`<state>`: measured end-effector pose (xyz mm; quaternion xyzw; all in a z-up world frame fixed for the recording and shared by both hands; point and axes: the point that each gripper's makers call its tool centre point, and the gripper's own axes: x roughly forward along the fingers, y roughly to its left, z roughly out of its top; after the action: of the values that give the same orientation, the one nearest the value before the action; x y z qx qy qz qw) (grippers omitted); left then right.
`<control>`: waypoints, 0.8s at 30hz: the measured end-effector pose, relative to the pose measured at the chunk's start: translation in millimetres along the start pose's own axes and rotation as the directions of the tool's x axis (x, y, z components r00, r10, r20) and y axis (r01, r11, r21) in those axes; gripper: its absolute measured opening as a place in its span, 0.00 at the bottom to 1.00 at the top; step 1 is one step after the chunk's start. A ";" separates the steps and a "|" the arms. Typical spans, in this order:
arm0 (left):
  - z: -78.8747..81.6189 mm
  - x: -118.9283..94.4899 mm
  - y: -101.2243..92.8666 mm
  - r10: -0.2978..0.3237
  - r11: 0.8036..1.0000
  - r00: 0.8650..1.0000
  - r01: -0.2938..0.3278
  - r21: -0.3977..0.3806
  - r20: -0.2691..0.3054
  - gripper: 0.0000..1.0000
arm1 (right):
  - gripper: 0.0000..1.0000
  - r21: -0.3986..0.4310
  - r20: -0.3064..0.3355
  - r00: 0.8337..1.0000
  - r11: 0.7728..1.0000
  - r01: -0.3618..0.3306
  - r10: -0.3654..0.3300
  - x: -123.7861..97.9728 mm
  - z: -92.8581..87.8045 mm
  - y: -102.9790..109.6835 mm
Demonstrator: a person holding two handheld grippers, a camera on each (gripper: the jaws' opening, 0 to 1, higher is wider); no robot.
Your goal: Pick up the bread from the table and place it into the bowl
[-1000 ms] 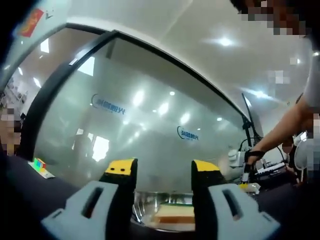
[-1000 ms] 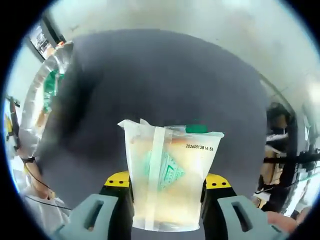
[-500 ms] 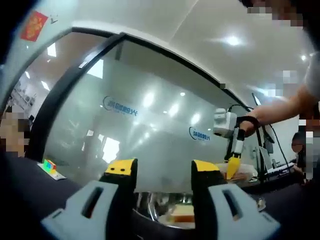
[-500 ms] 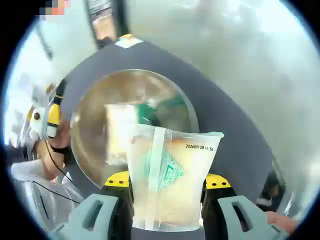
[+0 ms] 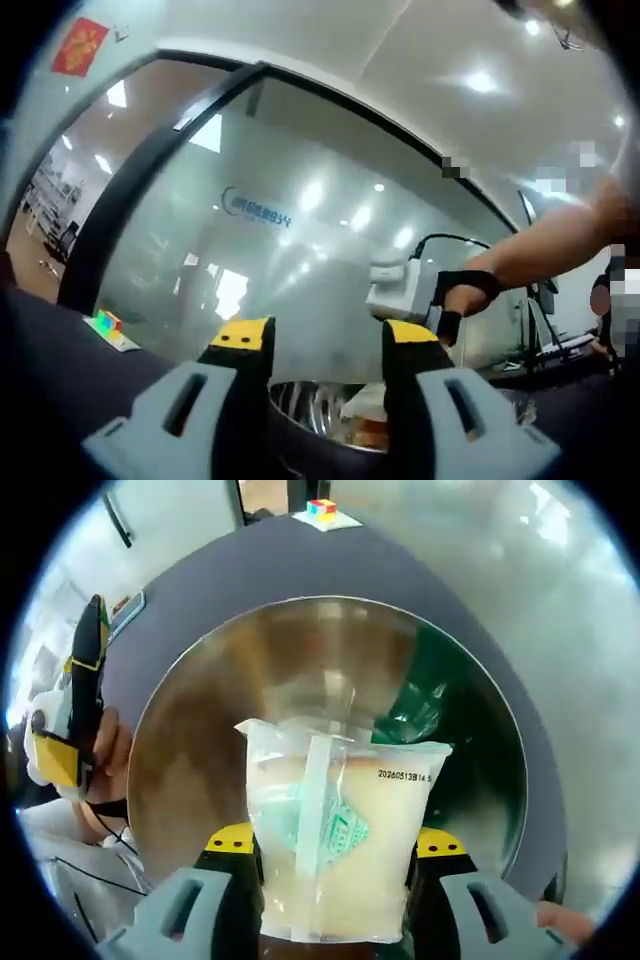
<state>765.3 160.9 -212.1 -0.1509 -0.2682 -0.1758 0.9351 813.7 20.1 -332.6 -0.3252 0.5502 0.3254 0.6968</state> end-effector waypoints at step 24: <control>0.7 -1.7 9.0 0.037 0.999 0.999 -0.037 -0.037 0.000 0.36 | 0.73 0.473 0.054 0.984 0.872 0.123 -0.168 -28.1 -244.5 -151.5</control>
<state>767.4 169.6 -214.2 -0.1729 -0.2623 -0.1635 0.9352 795.7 -268.3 -335.5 -0.1725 0.5530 0.1446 0.8022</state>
